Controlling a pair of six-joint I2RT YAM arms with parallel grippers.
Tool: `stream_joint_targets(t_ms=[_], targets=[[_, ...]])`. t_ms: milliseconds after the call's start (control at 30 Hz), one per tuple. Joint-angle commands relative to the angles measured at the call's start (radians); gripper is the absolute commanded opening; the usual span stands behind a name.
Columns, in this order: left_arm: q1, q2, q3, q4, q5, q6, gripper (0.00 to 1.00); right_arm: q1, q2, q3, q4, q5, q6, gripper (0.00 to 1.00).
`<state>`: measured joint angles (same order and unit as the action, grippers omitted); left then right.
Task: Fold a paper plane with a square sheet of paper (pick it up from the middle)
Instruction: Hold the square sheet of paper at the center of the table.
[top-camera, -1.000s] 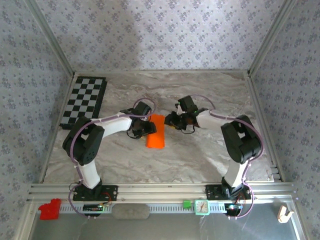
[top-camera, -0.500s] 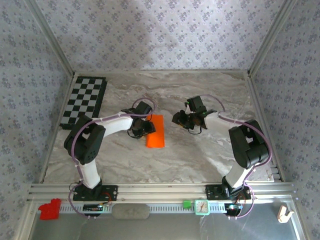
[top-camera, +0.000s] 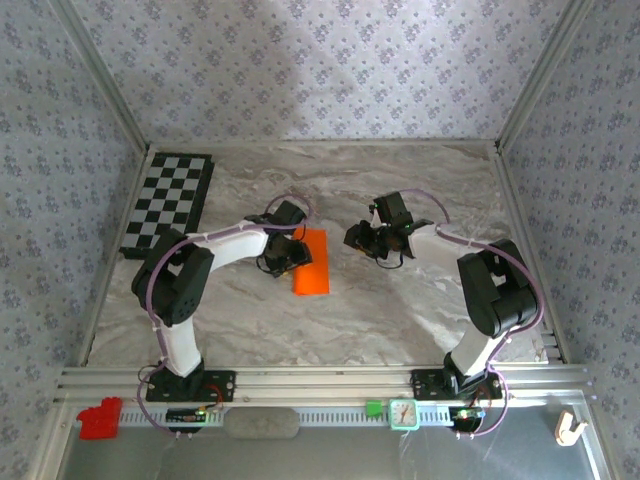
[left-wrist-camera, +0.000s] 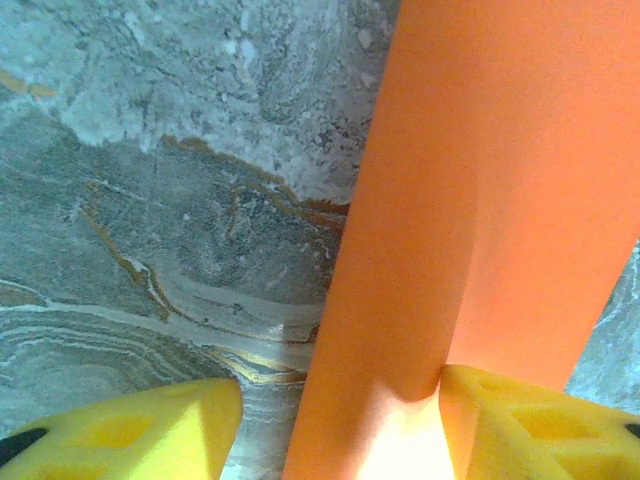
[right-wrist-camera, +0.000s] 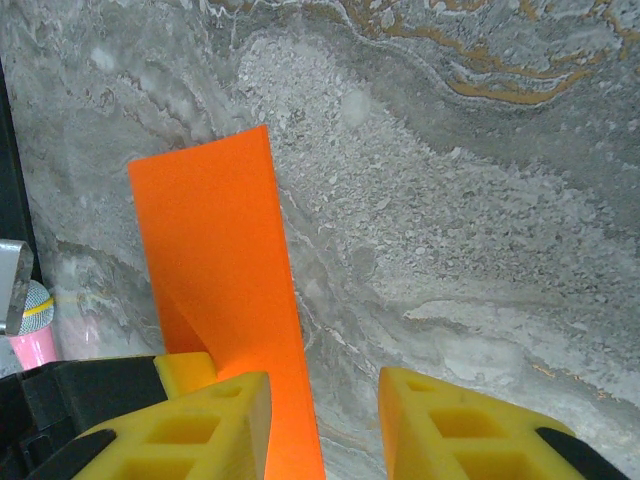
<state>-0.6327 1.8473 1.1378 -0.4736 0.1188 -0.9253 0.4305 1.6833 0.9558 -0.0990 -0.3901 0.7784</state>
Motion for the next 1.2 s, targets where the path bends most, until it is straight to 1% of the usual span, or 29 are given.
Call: stream_joint_targets(t_ms=[0,433,800,1167], targets=[[-0.014,0.116,-0.047,-0.026,-0.011,0.026,0.6,0.007,0.017,-0.001,0.01,-0.018,0.007,0.34],[-0.015,0.15,-0.038,-0.029,-0.01,-0.008,0.59,0.036,0.041,0.018,0.008,-0.031,0.002,0.35],[-0.014,0.174,-0.035,-0.032,-0.006,-0.021,0.6,0.082,0.09,0.055,0.014,-0.06,-0.009,0.34],[-0.015,0.194,-0.027,-0.029,0.006,-0.026,0.6,0.117,0.14,0.083,0.025,-0.093,-0.01,0.3]])
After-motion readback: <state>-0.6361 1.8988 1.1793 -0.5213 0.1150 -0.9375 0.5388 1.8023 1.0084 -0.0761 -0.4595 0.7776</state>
